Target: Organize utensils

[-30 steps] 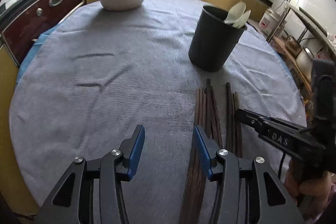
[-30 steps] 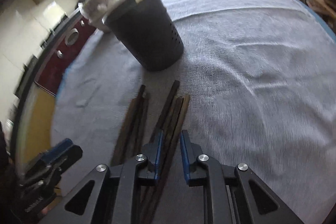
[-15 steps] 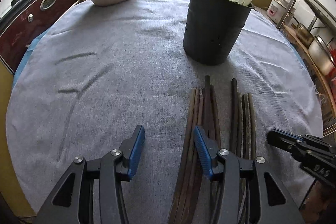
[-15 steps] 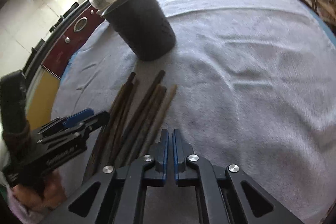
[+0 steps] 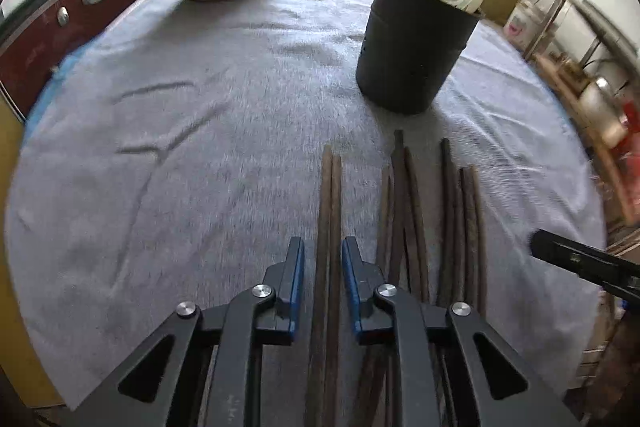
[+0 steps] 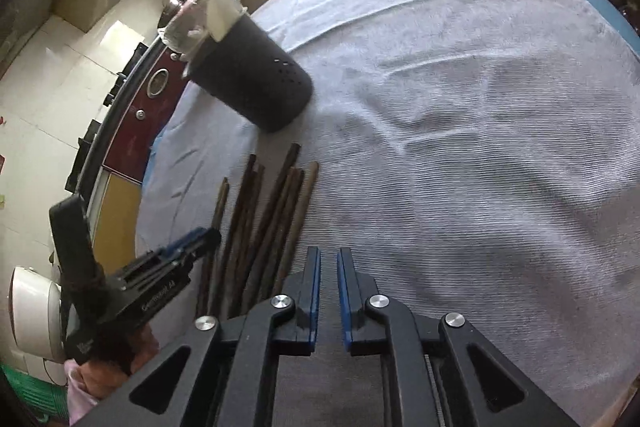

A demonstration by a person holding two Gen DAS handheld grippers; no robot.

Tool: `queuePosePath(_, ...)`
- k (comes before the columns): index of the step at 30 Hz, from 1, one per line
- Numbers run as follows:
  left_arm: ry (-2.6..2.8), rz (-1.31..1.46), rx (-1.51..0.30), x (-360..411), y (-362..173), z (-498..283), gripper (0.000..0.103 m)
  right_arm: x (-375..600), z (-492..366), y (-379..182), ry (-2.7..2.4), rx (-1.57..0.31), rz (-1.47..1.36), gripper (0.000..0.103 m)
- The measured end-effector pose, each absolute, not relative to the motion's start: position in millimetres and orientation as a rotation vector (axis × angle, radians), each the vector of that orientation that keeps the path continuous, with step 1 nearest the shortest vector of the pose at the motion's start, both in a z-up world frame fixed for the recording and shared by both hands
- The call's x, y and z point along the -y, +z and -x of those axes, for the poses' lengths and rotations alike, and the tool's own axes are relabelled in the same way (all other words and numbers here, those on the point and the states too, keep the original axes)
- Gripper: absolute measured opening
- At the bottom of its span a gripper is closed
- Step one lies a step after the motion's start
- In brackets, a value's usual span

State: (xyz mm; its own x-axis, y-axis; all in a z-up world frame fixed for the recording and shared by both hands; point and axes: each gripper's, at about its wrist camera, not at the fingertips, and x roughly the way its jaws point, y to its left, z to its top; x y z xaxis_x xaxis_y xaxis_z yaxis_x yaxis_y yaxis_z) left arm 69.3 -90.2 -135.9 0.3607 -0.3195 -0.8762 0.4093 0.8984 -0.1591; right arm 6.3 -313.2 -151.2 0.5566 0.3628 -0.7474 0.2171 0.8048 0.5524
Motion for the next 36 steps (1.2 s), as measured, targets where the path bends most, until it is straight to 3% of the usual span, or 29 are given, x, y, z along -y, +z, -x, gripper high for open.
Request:
queuePosePath(13,-0.613,-0.110,-1.123,82,-134,-91,0.020,252,-45,-152,-0.126,-1.036,-0.417,0.014)
queuePosePath(20,-0.624,-0.114,-1.140,92,-138,-109,0.020,253,-50,-149,-0.216,-1.065,-0.314,0.009)
queuePosePath(26,-0.643,-0.152,-1.136,110,-137,-116,0.029,271,-52,-150,-0.223,-1.092,-0.422,0.013)
queuePosePath(31,-0.630,-0.199,-1.106,122,-137,-114,0.029,252,-59,-147,-0.199,-1.102,-0.326,0.012)
queuePosePath(32,-0.635,-0.208,-1.099,122,-137,-113,0.028,250,-58,-147,-0.184,-1.099,-0.314,0.012)
queuePosePath(35,-0.623,-0.199,-1.097,115,-137,-115,0.012,250,-54,-148,-0.164,-1.086,-0.291,0.009)
queuePosePath(36,-0.627,-0.176,-1.107,111,-138,-118,0.011,252,-51,-148,-0.162,-1.083,-0.296,0.008)
